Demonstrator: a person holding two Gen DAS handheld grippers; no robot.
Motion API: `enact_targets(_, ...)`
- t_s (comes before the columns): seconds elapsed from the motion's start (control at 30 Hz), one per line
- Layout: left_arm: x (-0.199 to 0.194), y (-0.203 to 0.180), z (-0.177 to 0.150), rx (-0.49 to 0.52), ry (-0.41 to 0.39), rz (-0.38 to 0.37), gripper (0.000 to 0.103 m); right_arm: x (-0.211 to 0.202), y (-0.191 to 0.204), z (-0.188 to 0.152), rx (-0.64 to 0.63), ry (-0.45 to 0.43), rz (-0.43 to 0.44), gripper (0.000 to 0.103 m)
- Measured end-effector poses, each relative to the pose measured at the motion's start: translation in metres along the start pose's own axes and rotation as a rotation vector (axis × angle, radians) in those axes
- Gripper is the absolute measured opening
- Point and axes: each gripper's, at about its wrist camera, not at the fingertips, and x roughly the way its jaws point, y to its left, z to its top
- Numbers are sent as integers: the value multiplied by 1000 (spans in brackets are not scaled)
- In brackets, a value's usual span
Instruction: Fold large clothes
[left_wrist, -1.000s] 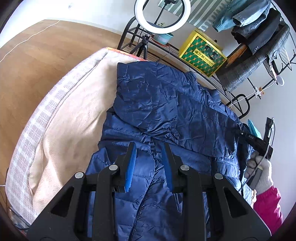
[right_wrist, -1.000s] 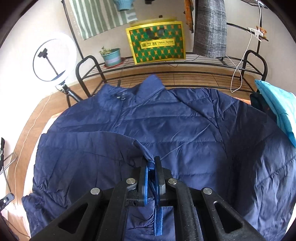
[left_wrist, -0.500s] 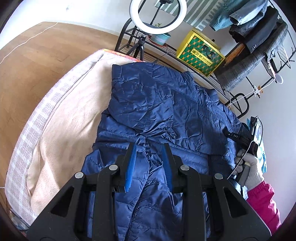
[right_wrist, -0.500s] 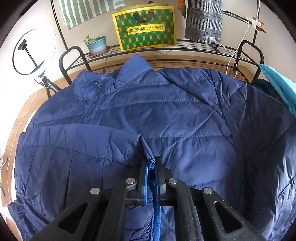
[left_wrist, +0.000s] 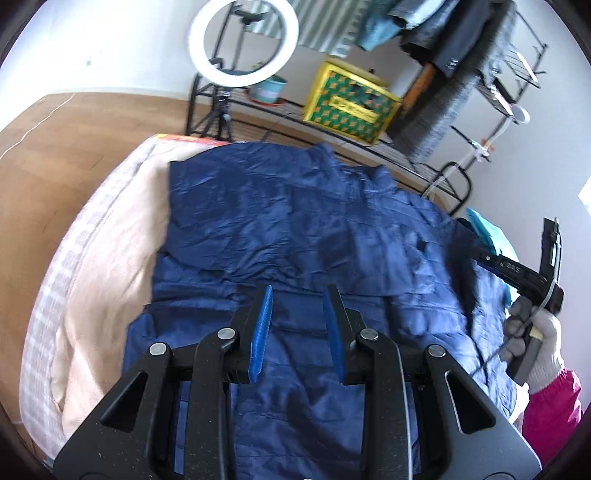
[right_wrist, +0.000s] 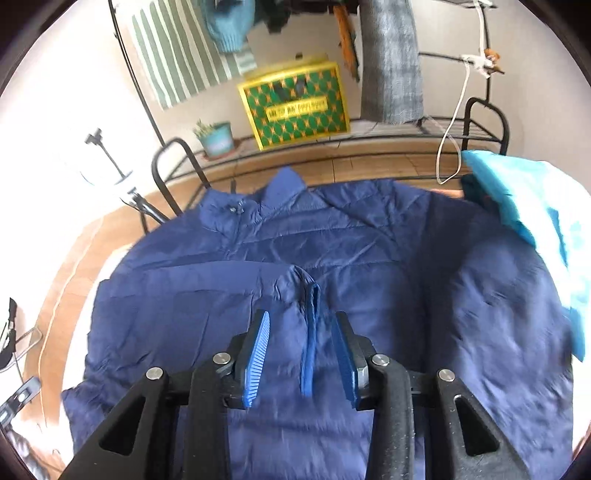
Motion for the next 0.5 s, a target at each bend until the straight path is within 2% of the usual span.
enact_targets(0.17,-1,-18,-6,56,7,-12,28,-69,-19,-25,-3,-72,-30,43)
enact_targets(0.37,5,-30,-13,53,27,-33,28,-149,-64,-76,56,-158,-88,49)
enact_targets(0.4,6,-31,-14,52,30,-34,30,-159,-72,-86,63,-160,-109,49)
enact_targets(0.47,10,-34,-16,42,43,-40,40,-180,-92,-107,91,-156,-151,49)
enact_targets(0.5,12,-37,-17,37,49,-48,40,-191,-103,-120,115,-150,-173,49)
